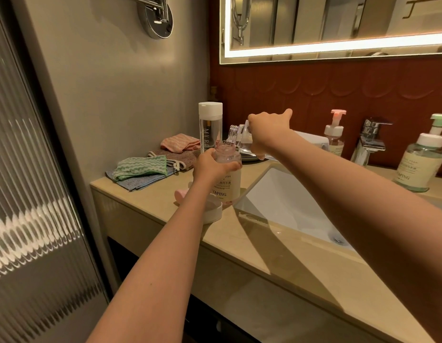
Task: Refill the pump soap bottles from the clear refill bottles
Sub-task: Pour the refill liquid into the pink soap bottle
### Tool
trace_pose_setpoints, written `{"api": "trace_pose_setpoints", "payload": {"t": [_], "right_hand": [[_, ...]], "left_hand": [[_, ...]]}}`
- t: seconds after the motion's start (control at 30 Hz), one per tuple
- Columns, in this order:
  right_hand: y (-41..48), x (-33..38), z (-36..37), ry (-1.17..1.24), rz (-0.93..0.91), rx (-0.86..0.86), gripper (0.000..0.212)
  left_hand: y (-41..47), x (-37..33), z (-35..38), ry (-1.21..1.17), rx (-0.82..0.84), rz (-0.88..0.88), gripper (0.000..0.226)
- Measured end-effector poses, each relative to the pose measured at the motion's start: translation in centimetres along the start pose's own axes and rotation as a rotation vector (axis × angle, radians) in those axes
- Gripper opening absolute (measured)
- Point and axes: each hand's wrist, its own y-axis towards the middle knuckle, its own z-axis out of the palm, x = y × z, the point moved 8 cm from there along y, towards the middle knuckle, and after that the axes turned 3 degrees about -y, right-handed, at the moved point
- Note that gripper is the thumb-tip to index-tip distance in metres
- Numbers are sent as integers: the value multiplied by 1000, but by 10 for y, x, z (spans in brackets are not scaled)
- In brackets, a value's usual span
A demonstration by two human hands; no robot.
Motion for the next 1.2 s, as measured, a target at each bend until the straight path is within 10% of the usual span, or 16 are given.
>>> {"api": "trace_pose_setpoints", "payload": {"t": [1.2], "right_hand": [[0, 2, 1, -12, 10, 32, 36]], "left_hand": [[7, 6, 3, -71, 12, -3, 57]]}}
